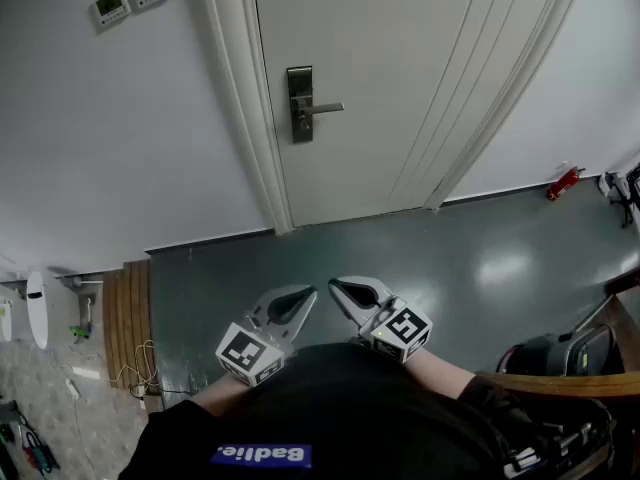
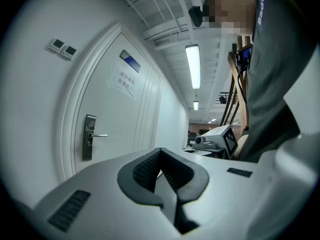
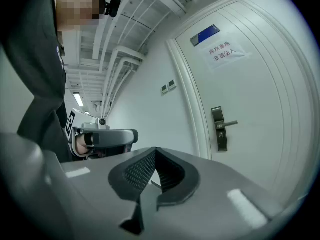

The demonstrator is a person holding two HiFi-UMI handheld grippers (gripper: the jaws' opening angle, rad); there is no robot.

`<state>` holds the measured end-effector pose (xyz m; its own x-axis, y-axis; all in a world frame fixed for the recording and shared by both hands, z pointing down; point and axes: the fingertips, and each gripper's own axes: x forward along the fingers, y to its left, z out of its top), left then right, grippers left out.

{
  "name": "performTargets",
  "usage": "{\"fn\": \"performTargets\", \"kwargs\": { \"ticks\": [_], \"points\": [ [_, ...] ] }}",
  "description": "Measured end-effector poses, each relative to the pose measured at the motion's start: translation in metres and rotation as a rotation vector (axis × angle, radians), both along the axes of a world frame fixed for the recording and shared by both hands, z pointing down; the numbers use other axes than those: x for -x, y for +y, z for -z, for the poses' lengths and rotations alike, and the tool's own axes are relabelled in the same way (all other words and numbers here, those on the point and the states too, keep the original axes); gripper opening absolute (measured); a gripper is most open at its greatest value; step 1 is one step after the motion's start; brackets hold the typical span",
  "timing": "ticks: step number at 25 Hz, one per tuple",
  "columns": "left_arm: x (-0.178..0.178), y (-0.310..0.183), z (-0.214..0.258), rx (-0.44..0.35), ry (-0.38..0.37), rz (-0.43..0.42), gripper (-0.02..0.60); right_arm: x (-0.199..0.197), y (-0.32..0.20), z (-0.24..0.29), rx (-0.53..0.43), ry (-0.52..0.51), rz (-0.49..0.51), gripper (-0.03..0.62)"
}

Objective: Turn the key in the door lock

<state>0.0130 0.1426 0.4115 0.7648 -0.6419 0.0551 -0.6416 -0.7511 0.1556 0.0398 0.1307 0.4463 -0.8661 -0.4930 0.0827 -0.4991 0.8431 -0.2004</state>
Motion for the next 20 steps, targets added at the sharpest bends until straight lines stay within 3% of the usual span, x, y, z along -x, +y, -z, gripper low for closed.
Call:
{"fn": "performTargets", "kwargs": {
  "ticks": [10, 20],
  "points": [
    [-0.010, -0.006, -0.004, 0.006, -0.006, -0.003, -0.006, -0.008, -0.003, 0.003, -0.040, 0.002, 0.010, 0.002],
    [-0.046, -0.028, -0.011, 0.011, -0.019, 0.052, -0.006, -0.045, -0.031, -0.005, -0.043, -0.021, 0.029, 0.002]
  ]
}}
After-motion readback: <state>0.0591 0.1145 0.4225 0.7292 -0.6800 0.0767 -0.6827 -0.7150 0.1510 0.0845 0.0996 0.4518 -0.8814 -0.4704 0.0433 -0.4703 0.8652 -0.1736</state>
